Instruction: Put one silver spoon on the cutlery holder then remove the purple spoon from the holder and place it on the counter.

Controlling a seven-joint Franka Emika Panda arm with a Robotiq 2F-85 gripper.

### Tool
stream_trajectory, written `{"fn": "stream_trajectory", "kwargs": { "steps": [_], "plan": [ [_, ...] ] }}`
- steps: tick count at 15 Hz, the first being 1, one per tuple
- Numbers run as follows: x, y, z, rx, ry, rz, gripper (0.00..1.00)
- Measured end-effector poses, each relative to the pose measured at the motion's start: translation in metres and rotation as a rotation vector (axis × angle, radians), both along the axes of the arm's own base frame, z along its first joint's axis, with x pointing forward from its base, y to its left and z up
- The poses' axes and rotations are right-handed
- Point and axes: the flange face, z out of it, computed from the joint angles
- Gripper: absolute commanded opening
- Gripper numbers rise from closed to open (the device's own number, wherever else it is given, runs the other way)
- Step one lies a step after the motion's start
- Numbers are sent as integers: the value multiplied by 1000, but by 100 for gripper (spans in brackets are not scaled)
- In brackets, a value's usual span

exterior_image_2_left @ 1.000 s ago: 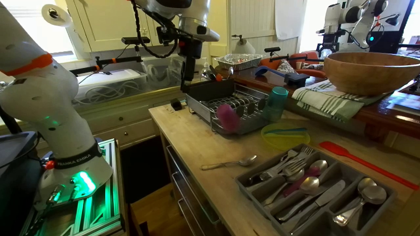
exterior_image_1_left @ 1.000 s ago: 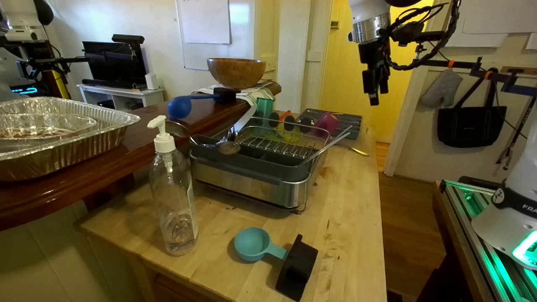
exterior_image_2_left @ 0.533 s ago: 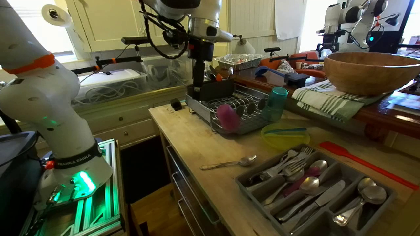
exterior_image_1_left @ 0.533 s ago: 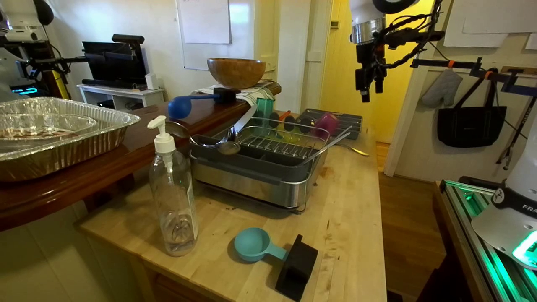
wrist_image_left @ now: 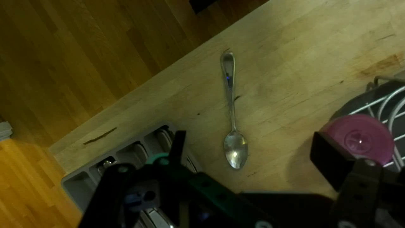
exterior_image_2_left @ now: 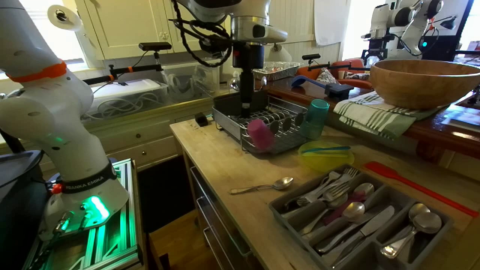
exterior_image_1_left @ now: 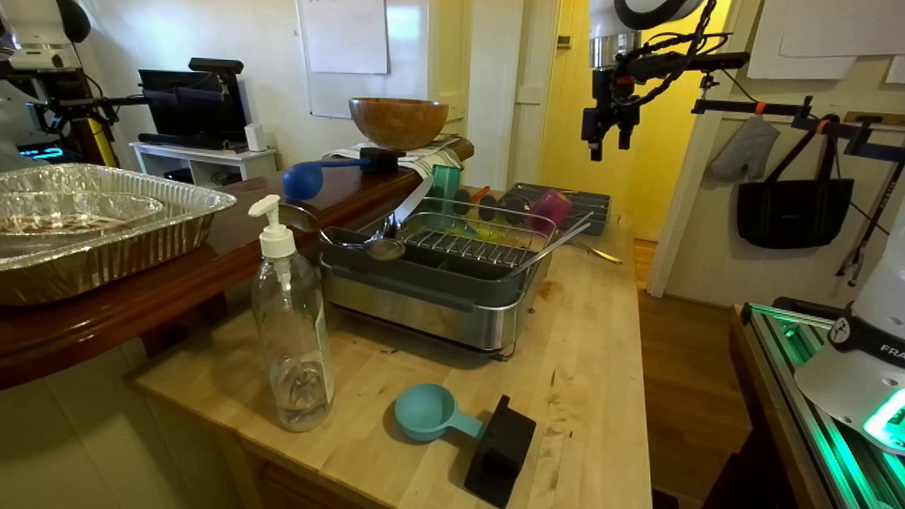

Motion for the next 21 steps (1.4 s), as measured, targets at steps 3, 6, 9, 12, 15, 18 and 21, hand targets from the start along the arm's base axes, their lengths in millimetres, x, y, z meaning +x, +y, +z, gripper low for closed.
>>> {"fn": "stream_trajectory", "kwargs": {
  "steps": [3, 6, 9, 12, 15, 18, 21],
  "plan": [
    [4, -21, 0, -10, -22, -36, 100],
    [5, -19, 1, -11, -23, -30, 100],
    [6, -18, 1, -11, -23, -28, 100],
    [6, -18, 1, -12, -24, -34, 100],
    [10, -22, -5, -3, -45, -70, 100],
    [15, -31, -31, 26, -45, -111, 100],
    [15, -48, -67, 55, -36, -165, 100]
  ]
}}
